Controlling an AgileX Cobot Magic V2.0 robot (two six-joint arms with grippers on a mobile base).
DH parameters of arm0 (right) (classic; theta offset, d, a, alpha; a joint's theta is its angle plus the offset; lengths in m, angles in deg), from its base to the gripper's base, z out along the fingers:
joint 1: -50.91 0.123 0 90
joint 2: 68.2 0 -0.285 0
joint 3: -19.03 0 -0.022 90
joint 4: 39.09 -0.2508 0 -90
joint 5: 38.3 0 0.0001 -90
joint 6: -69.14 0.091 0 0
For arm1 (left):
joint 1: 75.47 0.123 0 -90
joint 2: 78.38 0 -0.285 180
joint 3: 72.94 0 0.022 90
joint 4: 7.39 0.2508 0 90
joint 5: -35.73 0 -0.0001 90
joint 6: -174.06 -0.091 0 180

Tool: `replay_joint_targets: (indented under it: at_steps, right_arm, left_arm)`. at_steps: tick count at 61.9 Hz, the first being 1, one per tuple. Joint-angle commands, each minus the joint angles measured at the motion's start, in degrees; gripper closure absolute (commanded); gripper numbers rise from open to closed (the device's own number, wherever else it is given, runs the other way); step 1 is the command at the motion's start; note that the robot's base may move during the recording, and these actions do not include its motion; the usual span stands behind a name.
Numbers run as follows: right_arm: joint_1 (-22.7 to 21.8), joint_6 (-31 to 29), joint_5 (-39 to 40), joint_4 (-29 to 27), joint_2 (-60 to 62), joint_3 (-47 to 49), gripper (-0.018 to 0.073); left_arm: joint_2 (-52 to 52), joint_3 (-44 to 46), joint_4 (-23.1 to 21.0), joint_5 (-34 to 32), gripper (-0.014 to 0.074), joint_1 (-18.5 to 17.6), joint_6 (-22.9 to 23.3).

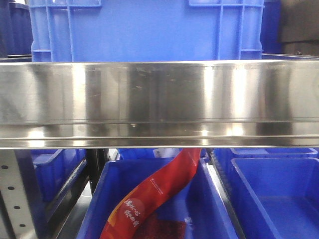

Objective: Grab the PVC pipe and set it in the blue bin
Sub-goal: 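Lower the pipe into the blue bin with both grippers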

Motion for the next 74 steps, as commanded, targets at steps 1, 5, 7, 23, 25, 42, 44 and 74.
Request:
replay_joint_targets:
  at_steps: [1,5,7,23,25,42,44,74]
  right_arm:
    - [1.5,-0.6,1.4,0.0,-5.1,3.1,0.0714]
    - [3.7,-0.6,1.4,0.0,-9.2,5.4,0.0714]
    - [5.1,-0.6,1.4,0.0,-11.1,6.7,0.0714]
    - [13.7,-0.6,1.4,0.0,-25.7,15.1,0.0714]
    - [14.7,-0.6,1.4,0.0,-27.5,16.1,0.0714]
    - [18.5,-0.6,1.9,0.0,-39.7,26.3,0.0714]
    - [18.5,-0.6,1.7,0.0,-40.7,27.3,0.0714]
    - [18.5,-0.6,-16.2,-2.9,-53.5,45.7,0.0714]
  left_arm:
    - [4.2,2.8,-0.3,-1.4,0.0707,-4.0,0.0]
    - [7.9,4.9,-0.6,-2.7,0.0707,-6.4,0.0]
    - [10.0,6.1,-1.3,-3.1,0.0707,-7.4,0.0]
    - [26.4,20.1,-5.6,-3.9,0.0707,-12.0,0.0]
    - [28.1,21.6,-6.5,-3.9,0.0707,-12.0,0.0]
    - [41.8,34.8,-17.4,-2.1,0.0707,-11.9,0.0]
    - [43.5,36.4,-18.1,-1.2,0.0707,-11.9,0.0]
    - [54.2,48.0,-19.3,12.5,0.0707,-5.5,6.0]
